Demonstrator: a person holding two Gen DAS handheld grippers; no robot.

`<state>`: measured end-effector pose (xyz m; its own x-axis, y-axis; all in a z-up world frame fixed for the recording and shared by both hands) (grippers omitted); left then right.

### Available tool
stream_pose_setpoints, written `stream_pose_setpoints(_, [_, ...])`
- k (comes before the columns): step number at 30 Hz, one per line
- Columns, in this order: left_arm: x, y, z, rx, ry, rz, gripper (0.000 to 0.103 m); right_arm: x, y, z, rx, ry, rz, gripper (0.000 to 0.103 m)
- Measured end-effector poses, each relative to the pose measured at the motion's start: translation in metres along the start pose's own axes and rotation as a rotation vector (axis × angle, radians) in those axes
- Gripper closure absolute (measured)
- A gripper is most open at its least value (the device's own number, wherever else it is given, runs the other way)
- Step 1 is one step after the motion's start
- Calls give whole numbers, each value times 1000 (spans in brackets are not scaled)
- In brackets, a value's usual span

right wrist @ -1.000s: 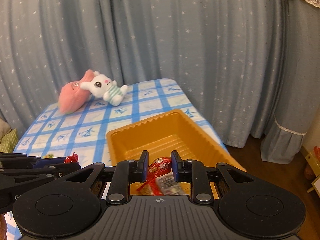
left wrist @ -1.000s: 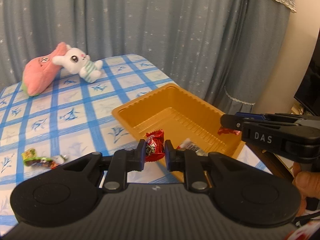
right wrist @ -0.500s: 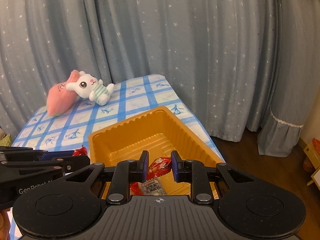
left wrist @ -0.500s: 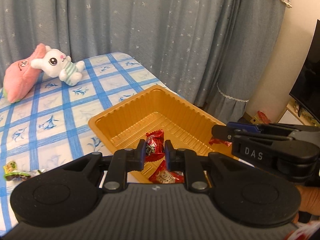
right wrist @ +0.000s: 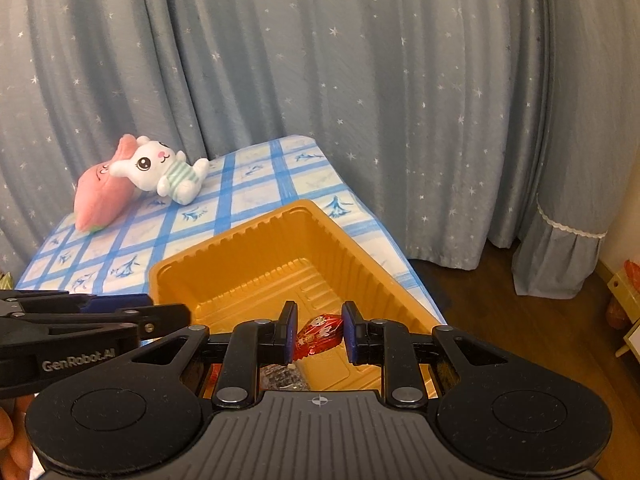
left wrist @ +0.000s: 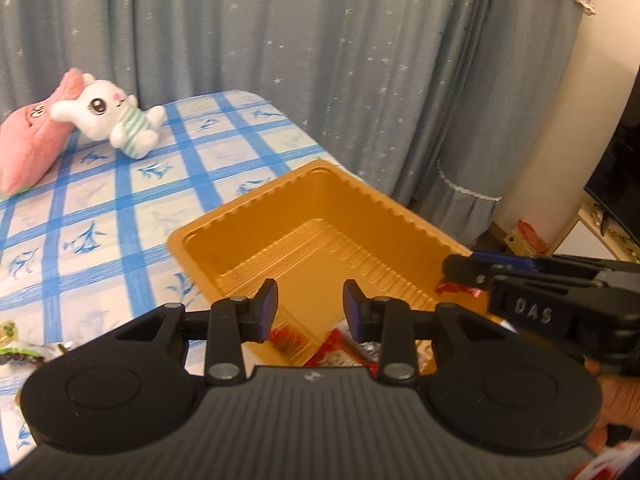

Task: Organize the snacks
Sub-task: 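Carry both red candies over the orange tray and release them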

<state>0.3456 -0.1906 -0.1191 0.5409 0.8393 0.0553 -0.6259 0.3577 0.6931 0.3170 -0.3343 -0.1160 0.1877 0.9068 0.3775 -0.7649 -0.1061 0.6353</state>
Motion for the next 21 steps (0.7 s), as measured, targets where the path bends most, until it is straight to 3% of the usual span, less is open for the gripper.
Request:
stream_pose_setpoints(14, [24,21,-29,21,51,48,70,14,-10,1,13,-32,50,78])
stream_pose_setpoints(16, [27,26,-33,19,63,52,69,16,-12,0,25,-42,59,62])
stream_pose_setpoints(17, [28,29,-35,16,72,52,65,16,-11,0,24,-50,64,36])
stream_pose_setpoints(18, [30,31,-36,13,78,54,63,17,-9,1,13,-60,79,29])
stream_pose_setpoints(21, [34,41,-41,7,89,75,58,19,-6,0,13,-59,76,29])
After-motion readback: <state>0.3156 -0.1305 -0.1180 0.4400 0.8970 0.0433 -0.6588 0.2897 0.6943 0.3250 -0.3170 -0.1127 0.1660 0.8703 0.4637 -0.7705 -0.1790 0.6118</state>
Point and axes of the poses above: each gripper's, at about its wrist camera, not at the fingertips, and y roughly against the way its jaws point, x to its left, z to its top, the point moved 10 cm from there along -y, roughly the way its jaws point, and after that the axes turned 13 degrees about -y, right-handed, at the moved point
